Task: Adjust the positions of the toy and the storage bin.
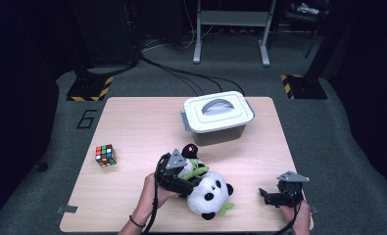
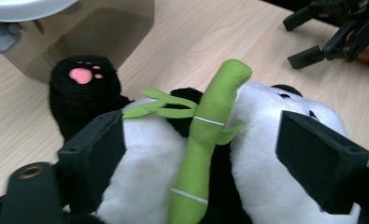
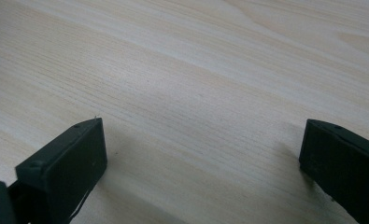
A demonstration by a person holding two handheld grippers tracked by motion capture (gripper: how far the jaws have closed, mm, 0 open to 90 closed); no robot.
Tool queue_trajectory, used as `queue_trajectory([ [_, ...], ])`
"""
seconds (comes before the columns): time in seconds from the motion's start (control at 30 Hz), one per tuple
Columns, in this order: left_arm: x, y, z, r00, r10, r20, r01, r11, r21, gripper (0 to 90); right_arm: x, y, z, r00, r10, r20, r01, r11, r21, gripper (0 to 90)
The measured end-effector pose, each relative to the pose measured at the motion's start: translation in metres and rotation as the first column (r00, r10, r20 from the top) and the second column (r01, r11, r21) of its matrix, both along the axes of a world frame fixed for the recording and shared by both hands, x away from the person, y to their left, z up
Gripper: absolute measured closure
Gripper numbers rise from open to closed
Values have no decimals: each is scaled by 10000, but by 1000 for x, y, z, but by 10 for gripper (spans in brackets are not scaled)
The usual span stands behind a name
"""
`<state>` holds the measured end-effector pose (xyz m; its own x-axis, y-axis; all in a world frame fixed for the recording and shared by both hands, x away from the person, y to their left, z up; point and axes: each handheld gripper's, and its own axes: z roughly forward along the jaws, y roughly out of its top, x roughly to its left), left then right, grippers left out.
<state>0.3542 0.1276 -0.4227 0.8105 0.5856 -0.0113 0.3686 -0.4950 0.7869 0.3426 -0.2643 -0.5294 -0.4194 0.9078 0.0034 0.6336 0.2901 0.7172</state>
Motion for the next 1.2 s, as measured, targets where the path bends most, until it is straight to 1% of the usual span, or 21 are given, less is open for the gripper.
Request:
queue_trajectory([
  [0.03,0,-3,-2,10000,-18,-3,18,9999,162,172,0,0,0,10000,3,0,-3,10000,-2,2],
  [0.07,0,-5,-4,10000,9,96,-12,9996,273,212,0,0,0,10000,2,1,-2,10000,-1,2],
  [0.1,0,-6,-5,9999,-49,100,45,9993,379,277,0,0,0,10000,0,1,0,10000,1,2],
  [0.13,0,-7,-6,10000,-28,67,26,9993,362,298,0,0,0,10000,3,4,-3,10000,2,2],
  [0.17,-1,-7,-7,9999,33,155,-38,9993,366,327,0,0,0,10000,1,1,-1,10000,2,2],
  [0.27,0,-5,-10,9993,196,329,-217,9978,631,466,0,0,0,10000,3,5,-3,10000,2,2],
  [0.33,1,-3,-13,9990,213,385,-238,9976,644,520,0,0,0,10000,-18,-11,18,10000,12,2],
  [0.37,1,-3,-14,9992,271,290,-289,9978,602,537,0,0,0,10000,-2,-1,2,10000,1,2],
  [0.4,1,-2,-15,9992,228,342,-250,9976,639,558,0,0,0,10000,1,5,-1,10000,3,2],
  [0.47,0,-3,-16,9991,174,389,-199,9978,634,650,0,0,0,10000,1,0,-1,10000,2,2],
  [0.5,-1,-3,-17,9986,179,507,-212,9977,651,692,0,0,0,10000,0,5,0,10000,2,2],
  [0.53,-2,-3,-17,9981,188,582,-228,9974,677,711,0,0,0,10000,0,3,0,10000,2,2],
  [0.7,-2,6,-16,9979,38,651,-62,9993,364,752,0,0,0,10000,-16,-13,16,10000,8,2],
  [0.73,-3,8,-16,9983,115,567,-124,9998,151,753,0,0,0,10000,-32,-25,32,10000,29,2],
  [0.83,-3,14,-13,9978,142,644,-145,9999,45,758,0,0,0,10000,-14,-3,14,10000,11,2],
  [0.87,-3,16,-13,9981,127,608,-127,9999,-10,759,0,0,0,10000,-31,-25,31,10000,24,2],
  [0.93,-2,22,-11,9977,206,647,-203,9998,-53,760,0,0,0,10000,-7,-9,7,10000,2,2],
  [0.97,-3,24,-11,9974,294,661,-284,9995,-160,761,0,0,0,10000,-15,-11,15,10000,14,1],
  [1.07,-2,33,-8,9969,431,662,-415,9988,-258,761,0,0,0,10000,-27,-22,27,10000,24,2],
  [1.17,-2,41,-7,9956,586,730,-570,9981,-238,760,0,0,0,10000,-30,-29,30,10000,21,2],
  [1.2,-1,44,-6,9953,609,746,-599,9981,-160,760,0,0,0,10000,-14,-17,14,10000,9,2],
])
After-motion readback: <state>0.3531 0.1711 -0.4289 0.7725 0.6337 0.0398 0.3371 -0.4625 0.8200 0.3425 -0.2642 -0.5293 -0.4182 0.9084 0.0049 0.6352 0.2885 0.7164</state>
